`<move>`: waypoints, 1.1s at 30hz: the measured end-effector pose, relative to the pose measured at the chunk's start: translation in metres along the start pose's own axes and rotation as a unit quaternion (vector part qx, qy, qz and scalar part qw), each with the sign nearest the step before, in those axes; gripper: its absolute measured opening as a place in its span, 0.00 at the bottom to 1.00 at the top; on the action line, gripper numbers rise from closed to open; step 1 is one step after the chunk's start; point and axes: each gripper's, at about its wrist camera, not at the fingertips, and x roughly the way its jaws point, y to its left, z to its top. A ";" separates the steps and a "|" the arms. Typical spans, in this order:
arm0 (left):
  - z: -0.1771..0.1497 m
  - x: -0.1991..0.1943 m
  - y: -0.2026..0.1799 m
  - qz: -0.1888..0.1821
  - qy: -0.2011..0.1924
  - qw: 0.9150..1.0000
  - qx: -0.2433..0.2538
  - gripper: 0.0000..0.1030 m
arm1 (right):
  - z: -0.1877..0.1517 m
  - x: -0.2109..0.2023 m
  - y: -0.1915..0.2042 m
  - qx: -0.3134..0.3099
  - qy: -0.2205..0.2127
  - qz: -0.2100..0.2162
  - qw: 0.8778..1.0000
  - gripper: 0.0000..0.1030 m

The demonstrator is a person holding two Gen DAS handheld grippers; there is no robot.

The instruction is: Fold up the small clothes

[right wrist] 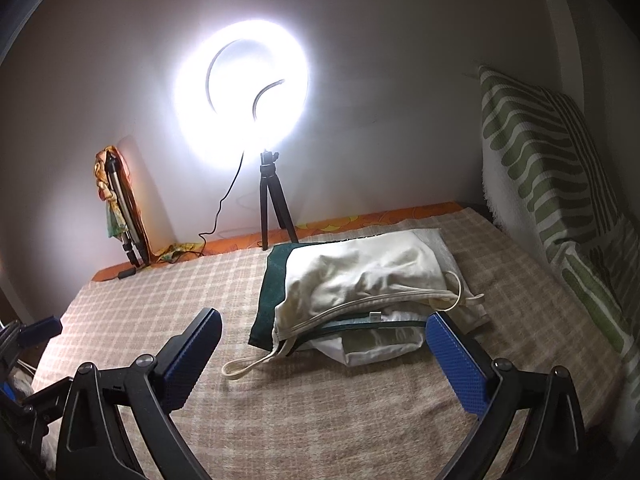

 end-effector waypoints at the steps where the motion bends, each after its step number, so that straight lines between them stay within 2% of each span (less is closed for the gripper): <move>1: 0.000 -0.002 -0.001 0.002 -0.003 1.000 0.002 0.99 | -0.001 0.000 0.001 -0.001 -0.001 -0.001 1.000 1.00; 9: -0.003 -0.011 -0.010 0.009 -0.009 1.000 0.027 0.99 | -0.009 0.002 0.004 -0.006 0.008 -0.007 1.000 1.00; 14: -0.004 -0.014 -0.013 0.016 -0.014 0.999 0.037 0.99 | -0.011 0.003 0.001 0.013 0.005 -0.004 1.000 1.00; 33: -0.004 -0.018 -0.014 0.022 -0.021 0.999 0.036 0.99 | -0.013 0.005 0.003 0.021 0.008 -0.003 1.000 1.00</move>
